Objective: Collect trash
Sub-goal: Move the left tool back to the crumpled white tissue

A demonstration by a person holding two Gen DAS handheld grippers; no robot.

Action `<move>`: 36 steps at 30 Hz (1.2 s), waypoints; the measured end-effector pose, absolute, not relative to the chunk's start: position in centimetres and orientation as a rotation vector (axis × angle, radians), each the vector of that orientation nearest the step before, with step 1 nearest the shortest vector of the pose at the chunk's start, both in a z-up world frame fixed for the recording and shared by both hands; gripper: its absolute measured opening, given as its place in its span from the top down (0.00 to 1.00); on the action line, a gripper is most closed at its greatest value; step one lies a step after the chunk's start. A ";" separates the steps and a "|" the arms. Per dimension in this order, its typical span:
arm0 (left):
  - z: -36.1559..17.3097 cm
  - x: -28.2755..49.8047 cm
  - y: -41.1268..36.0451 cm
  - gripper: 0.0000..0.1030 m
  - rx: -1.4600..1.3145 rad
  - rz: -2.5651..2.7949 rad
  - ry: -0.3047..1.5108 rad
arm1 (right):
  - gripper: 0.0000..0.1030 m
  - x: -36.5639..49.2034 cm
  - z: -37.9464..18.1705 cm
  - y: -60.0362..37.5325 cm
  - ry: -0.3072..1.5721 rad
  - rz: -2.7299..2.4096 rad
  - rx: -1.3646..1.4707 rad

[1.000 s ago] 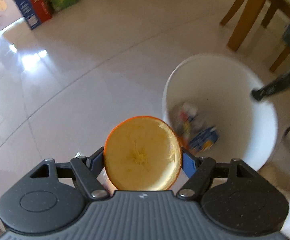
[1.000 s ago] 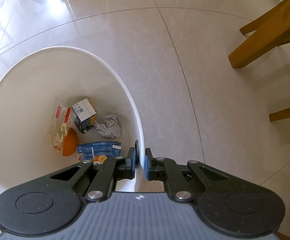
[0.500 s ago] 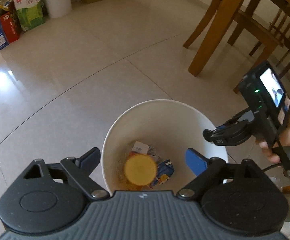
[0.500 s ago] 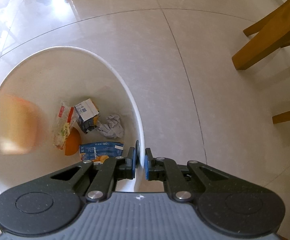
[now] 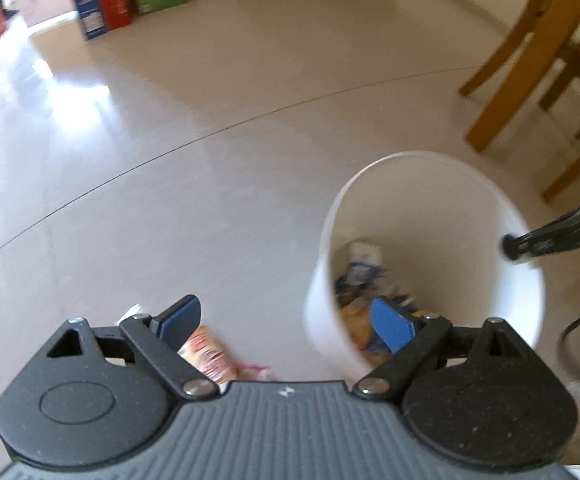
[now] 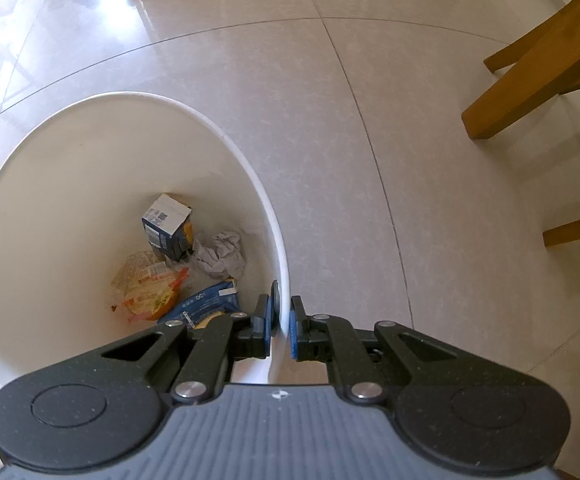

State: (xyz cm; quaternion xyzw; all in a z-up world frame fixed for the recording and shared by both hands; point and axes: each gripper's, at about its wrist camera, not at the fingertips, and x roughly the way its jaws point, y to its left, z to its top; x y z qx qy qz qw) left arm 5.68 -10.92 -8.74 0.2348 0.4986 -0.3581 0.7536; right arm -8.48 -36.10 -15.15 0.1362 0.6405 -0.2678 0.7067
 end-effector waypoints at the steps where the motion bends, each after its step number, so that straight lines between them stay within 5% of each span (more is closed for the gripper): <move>1: -9.1 5.6 -10.2 0.11 0.514 -0.757 1.087 | 0.90 -8.5 -15.2 -36.1 1.423 -0.597 0.303; 22: -22.1 7.4 3.4 0.11 0.295 -0.304 1.295 | 0.89 -8.2 -15.5 -35.5 1.435 -0.608 0.267; 36: -30.6 6.4 6.6 0.18 0.657 -0.471 1.244 | 0.88 -7.9 -15.6 -34.8 1.440 -0.634 0.229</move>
